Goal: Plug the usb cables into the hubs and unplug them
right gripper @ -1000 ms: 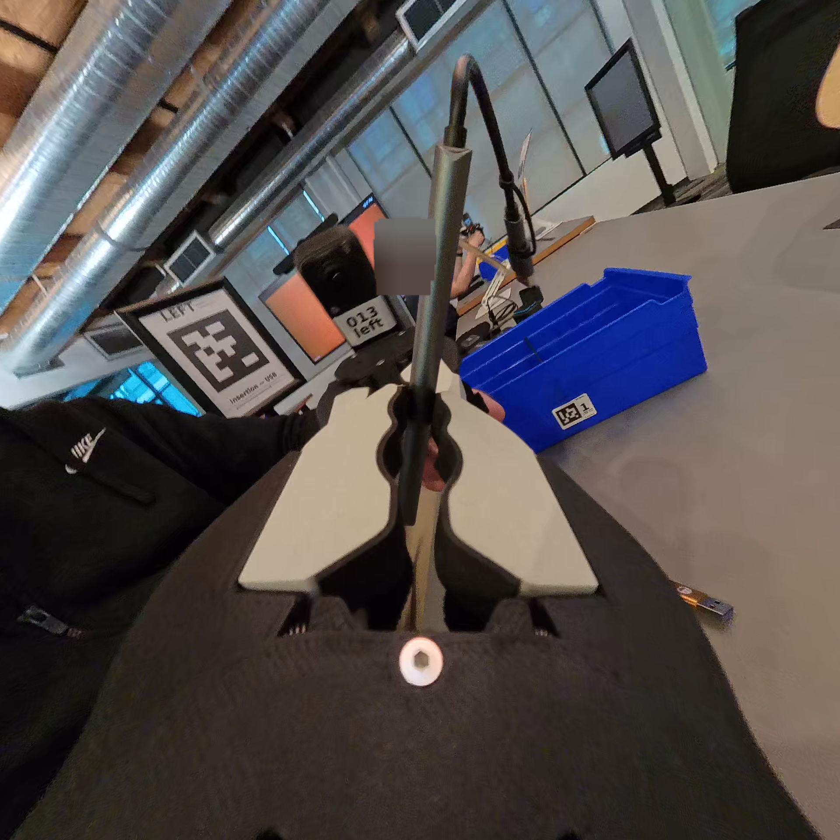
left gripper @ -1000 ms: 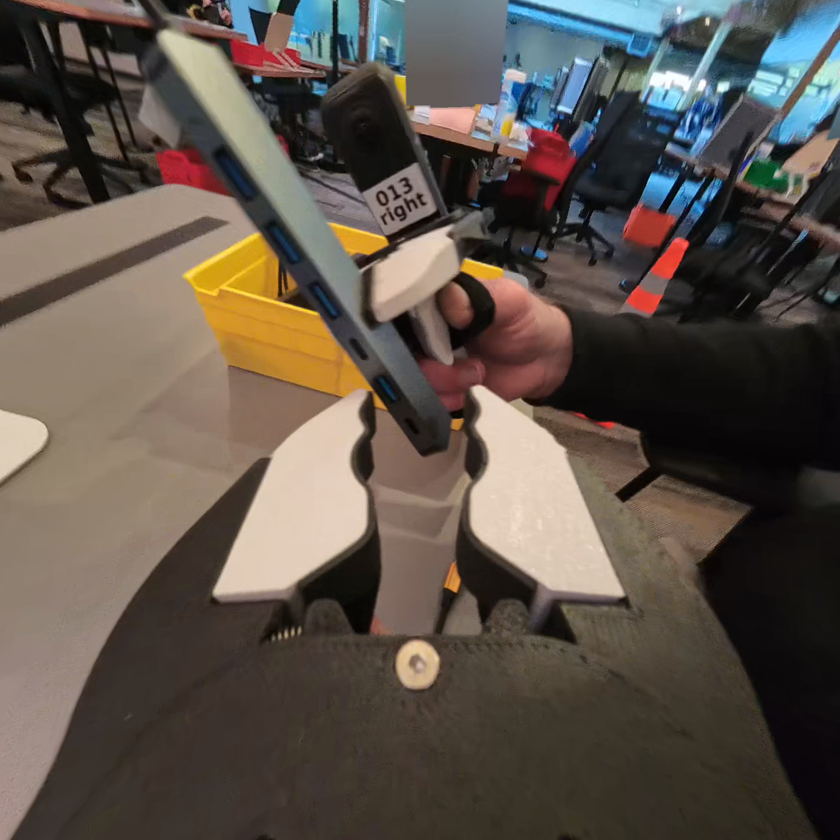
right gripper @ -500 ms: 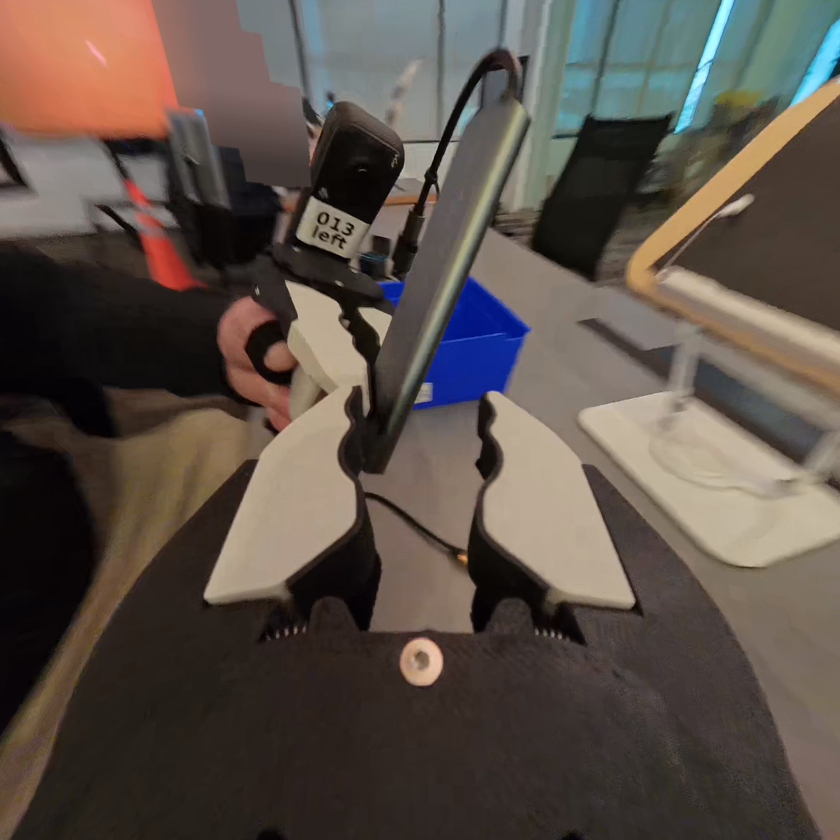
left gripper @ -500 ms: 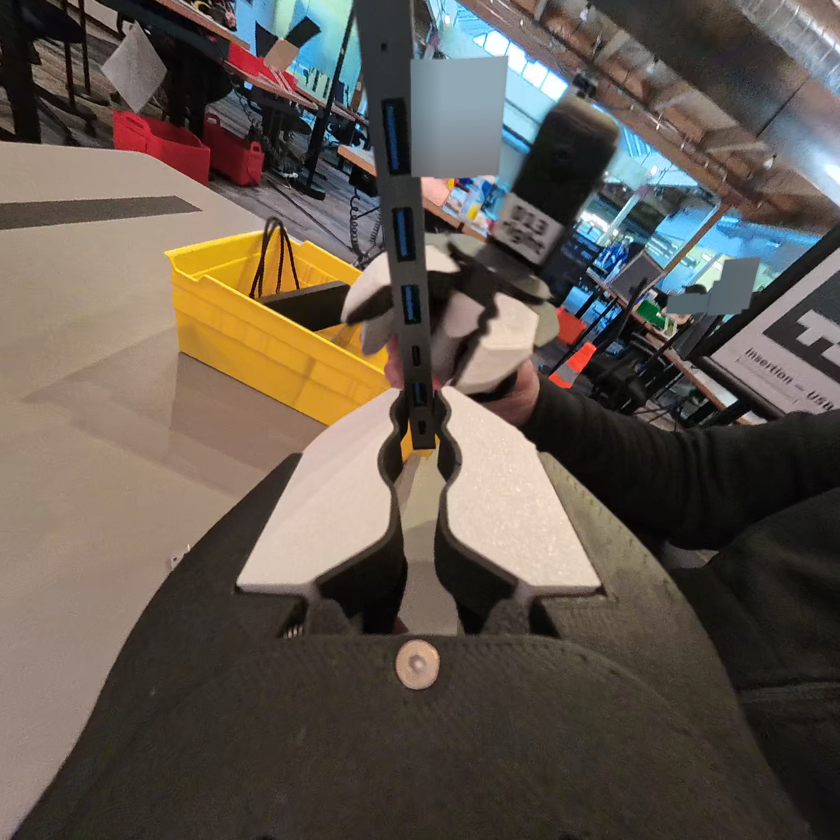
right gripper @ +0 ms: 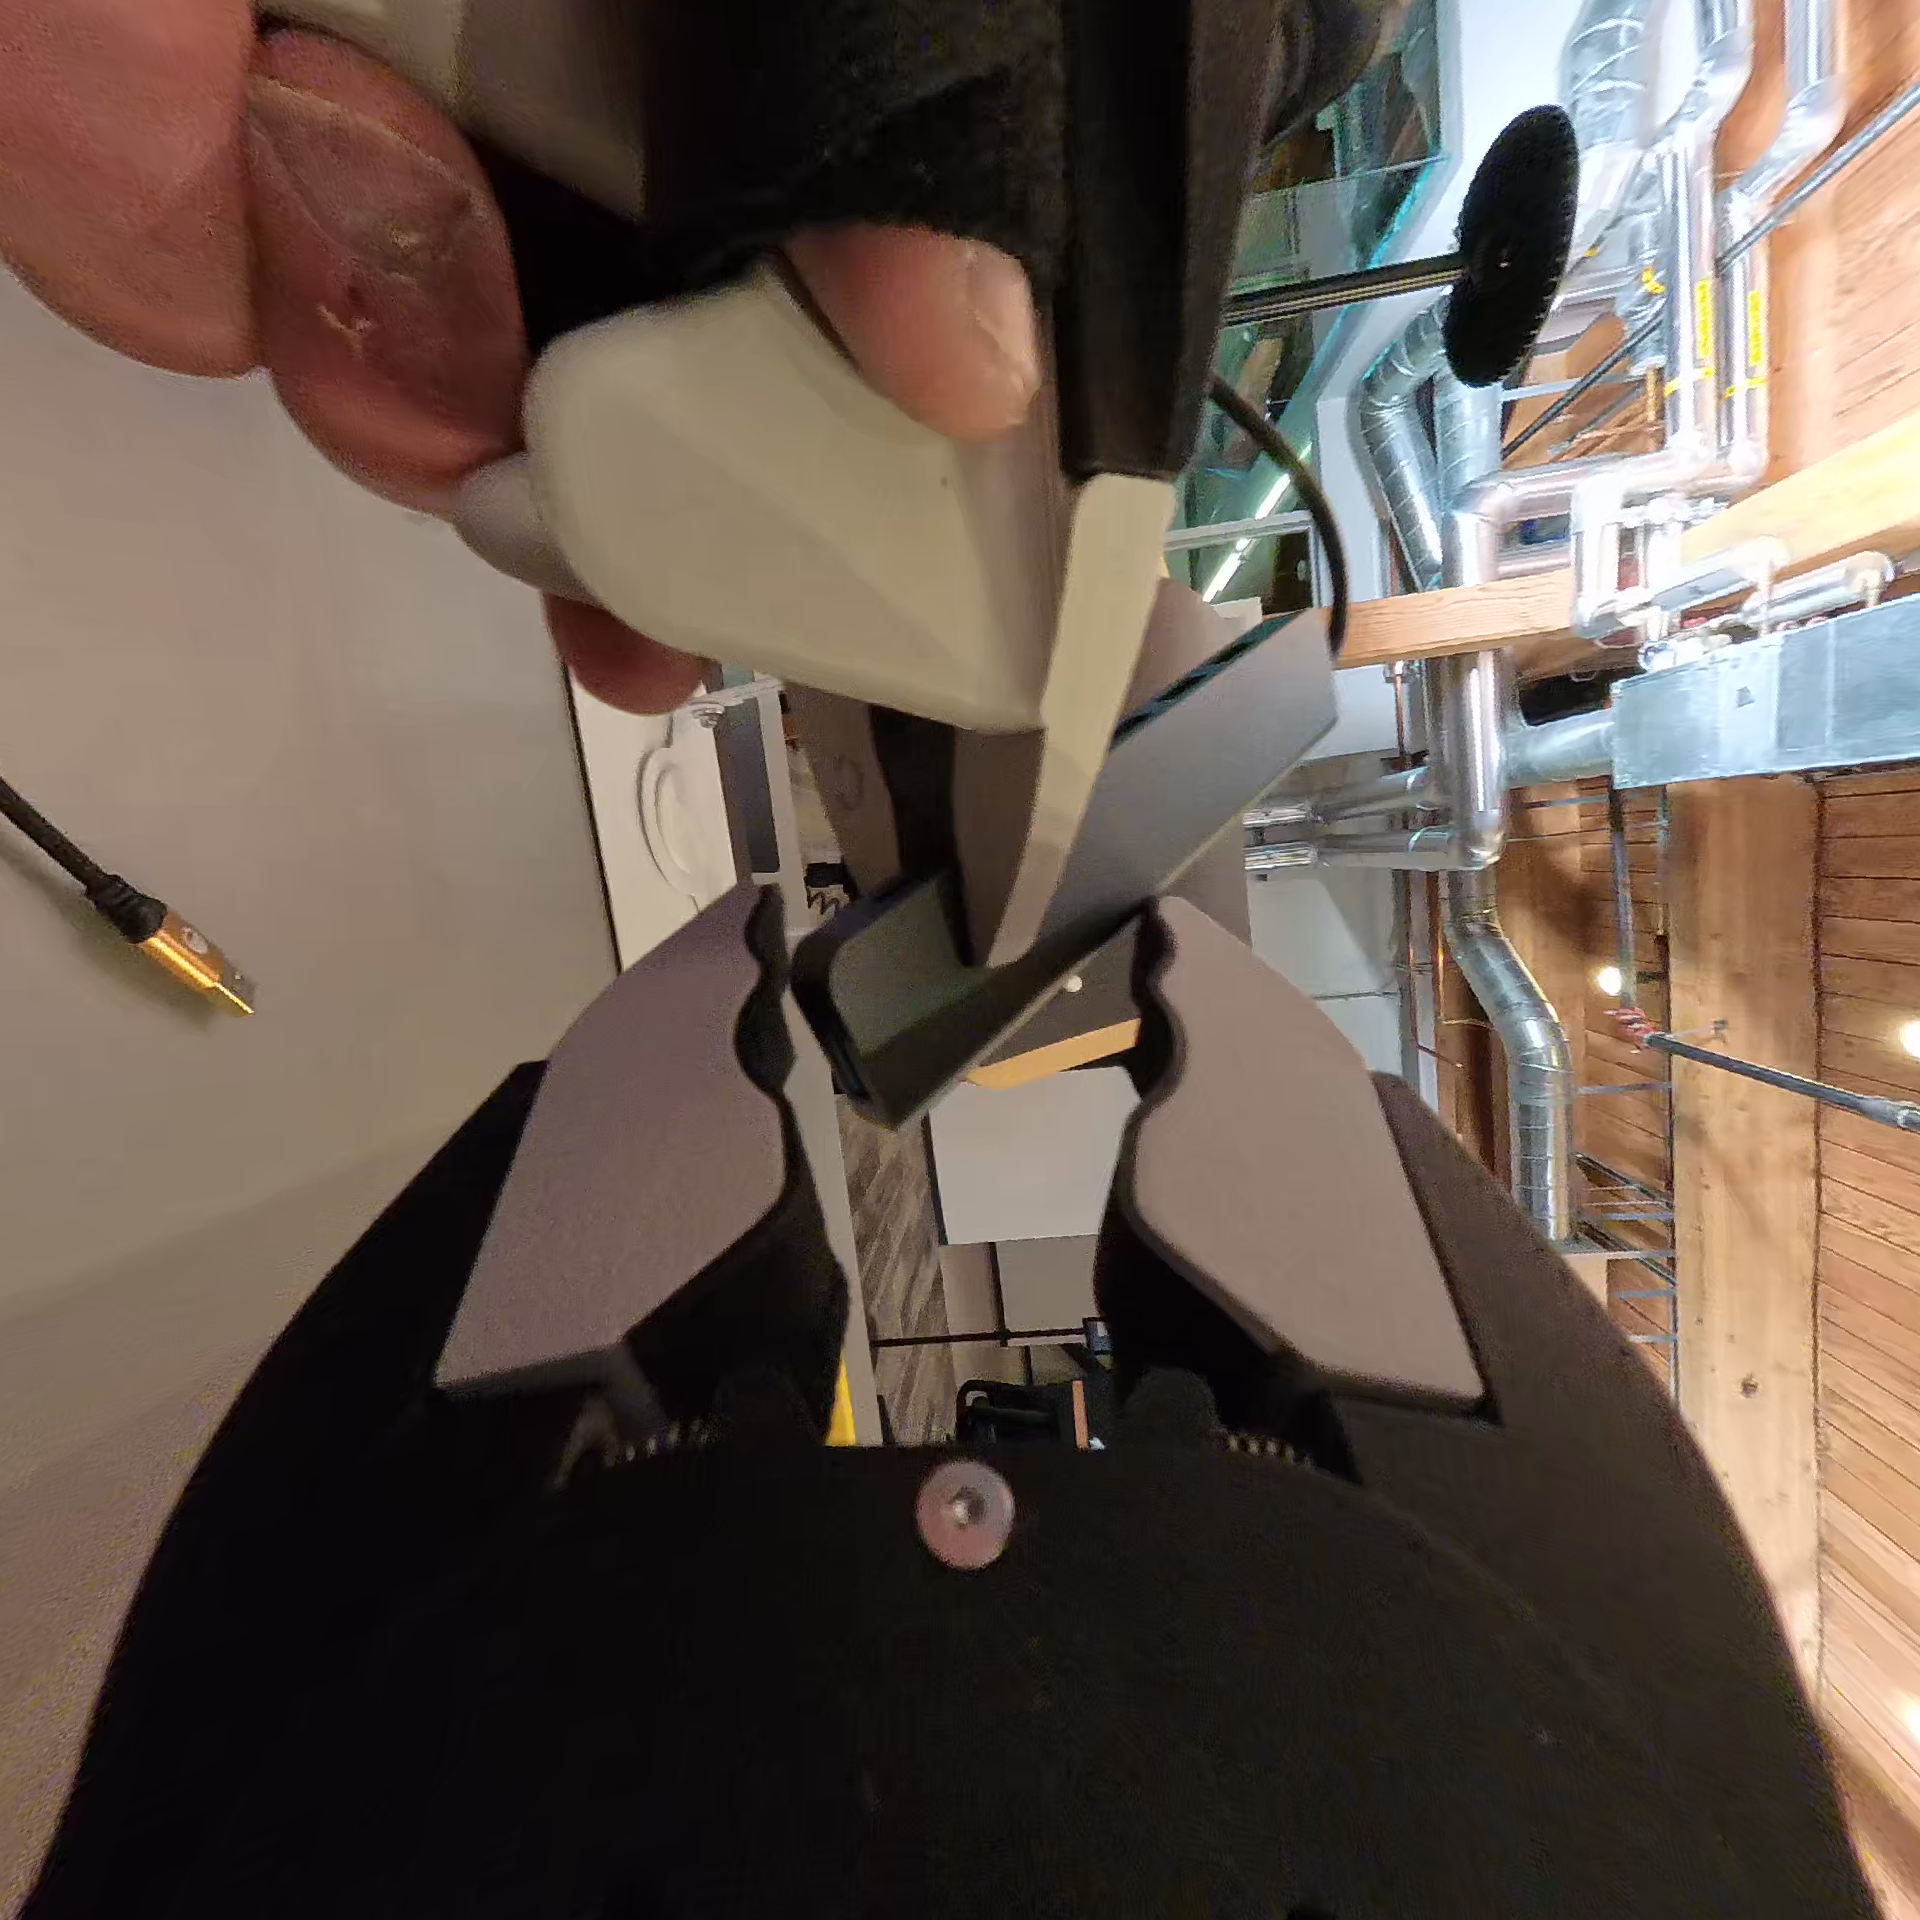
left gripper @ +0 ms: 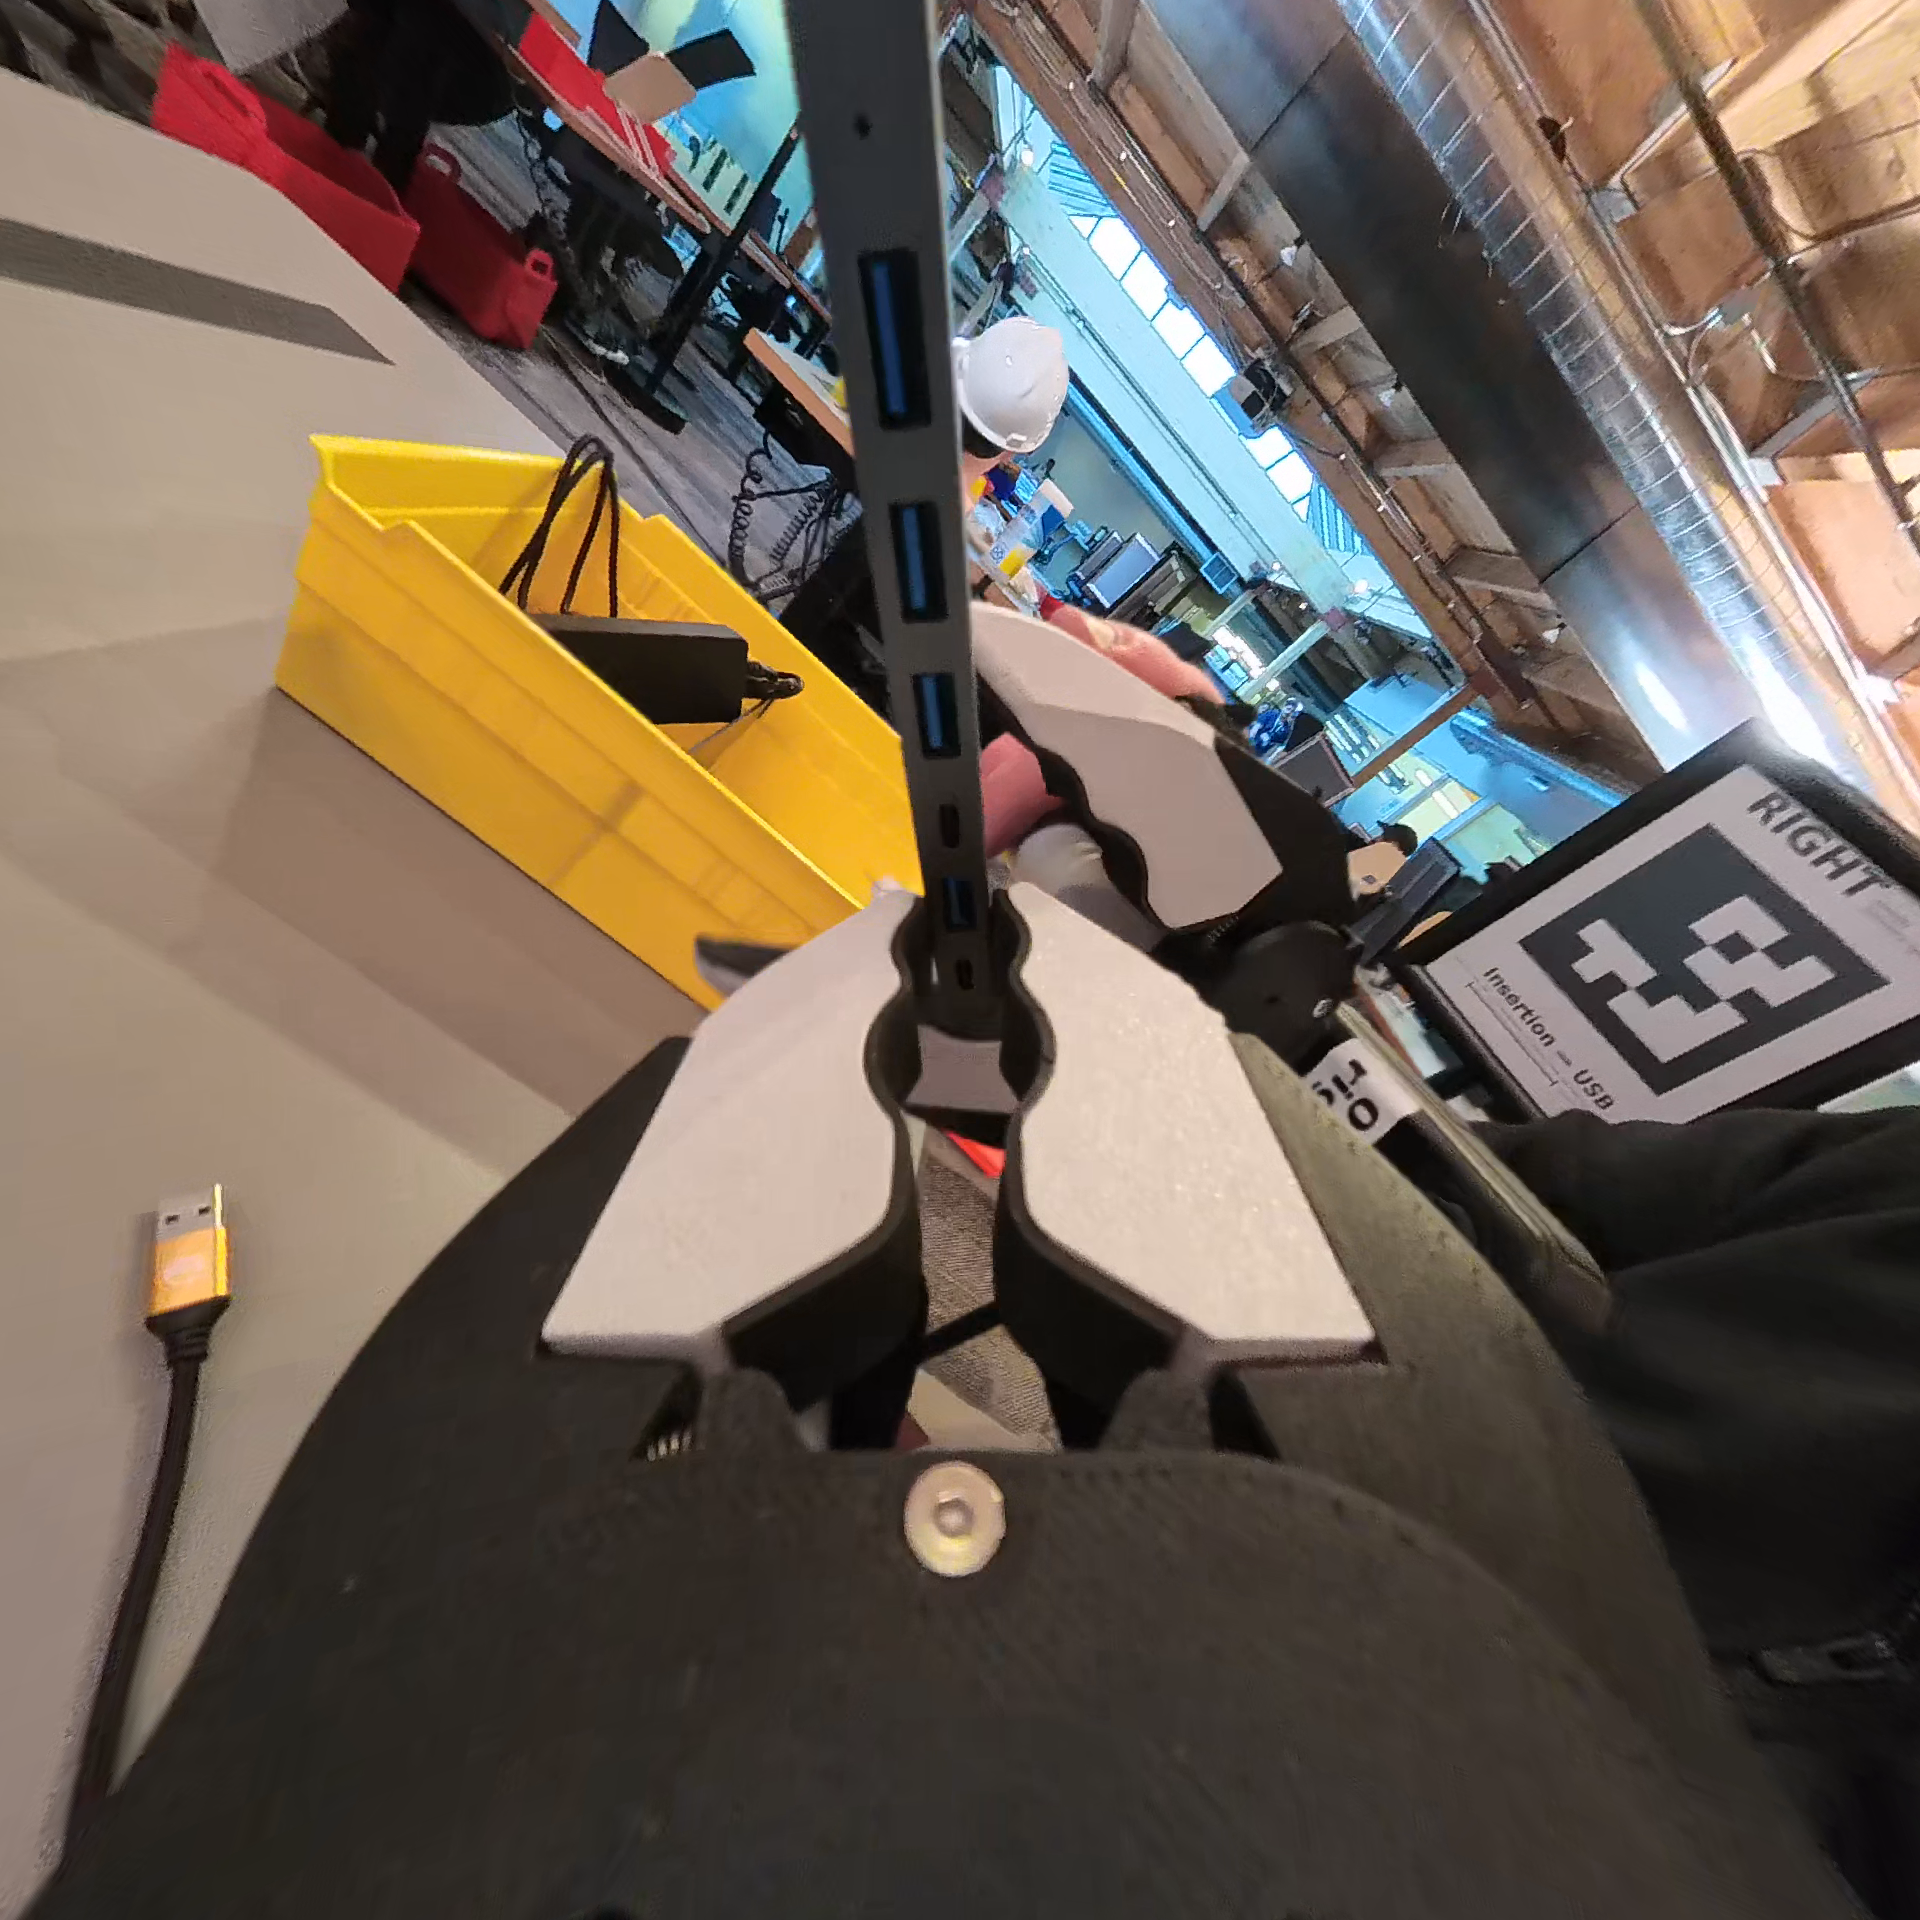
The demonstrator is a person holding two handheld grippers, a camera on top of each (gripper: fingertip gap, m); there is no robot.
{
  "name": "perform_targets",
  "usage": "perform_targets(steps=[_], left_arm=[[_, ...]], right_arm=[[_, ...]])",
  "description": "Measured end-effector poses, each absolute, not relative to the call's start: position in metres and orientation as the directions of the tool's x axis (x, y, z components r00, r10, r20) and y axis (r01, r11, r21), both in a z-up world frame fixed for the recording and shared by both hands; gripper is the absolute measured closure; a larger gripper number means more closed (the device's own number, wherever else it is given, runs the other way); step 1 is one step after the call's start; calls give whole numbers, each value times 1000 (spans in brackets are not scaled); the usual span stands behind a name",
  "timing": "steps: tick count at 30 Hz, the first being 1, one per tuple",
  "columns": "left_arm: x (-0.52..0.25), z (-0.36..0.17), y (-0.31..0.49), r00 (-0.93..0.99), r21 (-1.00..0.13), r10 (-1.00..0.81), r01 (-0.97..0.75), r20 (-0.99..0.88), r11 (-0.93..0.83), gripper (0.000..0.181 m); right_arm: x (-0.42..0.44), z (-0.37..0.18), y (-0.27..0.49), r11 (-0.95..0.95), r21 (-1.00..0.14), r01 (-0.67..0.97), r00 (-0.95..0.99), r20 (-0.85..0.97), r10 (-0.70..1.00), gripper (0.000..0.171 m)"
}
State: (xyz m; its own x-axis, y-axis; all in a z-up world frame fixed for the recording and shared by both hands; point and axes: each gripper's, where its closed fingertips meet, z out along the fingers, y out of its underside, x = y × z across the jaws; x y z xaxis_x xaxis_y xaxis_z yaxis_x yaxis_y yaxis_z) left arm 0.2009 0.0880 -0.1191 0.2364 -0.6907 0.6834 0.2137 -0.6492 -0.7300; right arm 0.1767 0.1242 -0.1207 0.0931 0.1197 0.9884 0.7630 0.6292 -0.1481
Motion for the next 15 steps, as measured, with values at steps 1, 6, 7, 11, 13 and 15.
perform_targets(steps=[1, 6, 7, 11, 13, 15], left_arm=[[202, -121, 88, 225, -716, -680, 217, 698, -664, 171], [206, -122, 85, 178, -659, -635, 219, 752, -719, 171], [206, -123, 86, 179, -653, -628, 219, 758, -725, 171], [205, -123, 85, 157, -620, -600, 215, 784, -754, 163], [206, -127, 86, 173, -619, -594, 196, 786, -761, 159], [205, -130, 88, 210, -637, -602, 191, 770, -747, 154]], right_arm=[[178, -120, 124, 630, -143, 763, 91, 989, 114, 114], [181, -120, 124, 633, -89, 769, 73, 996, 52, 123], [182, -121, 124, 631, -83, 772, 66, 997, 51, 125], [187, -132, 128, 595, -94, 798, 22, 992, 127, 159], [188, -137, 129, 598, -145, 788, 37, 981, 189, 162], [190, -139, 131, 587, -171, 791, 43, 973, 225, 162]])
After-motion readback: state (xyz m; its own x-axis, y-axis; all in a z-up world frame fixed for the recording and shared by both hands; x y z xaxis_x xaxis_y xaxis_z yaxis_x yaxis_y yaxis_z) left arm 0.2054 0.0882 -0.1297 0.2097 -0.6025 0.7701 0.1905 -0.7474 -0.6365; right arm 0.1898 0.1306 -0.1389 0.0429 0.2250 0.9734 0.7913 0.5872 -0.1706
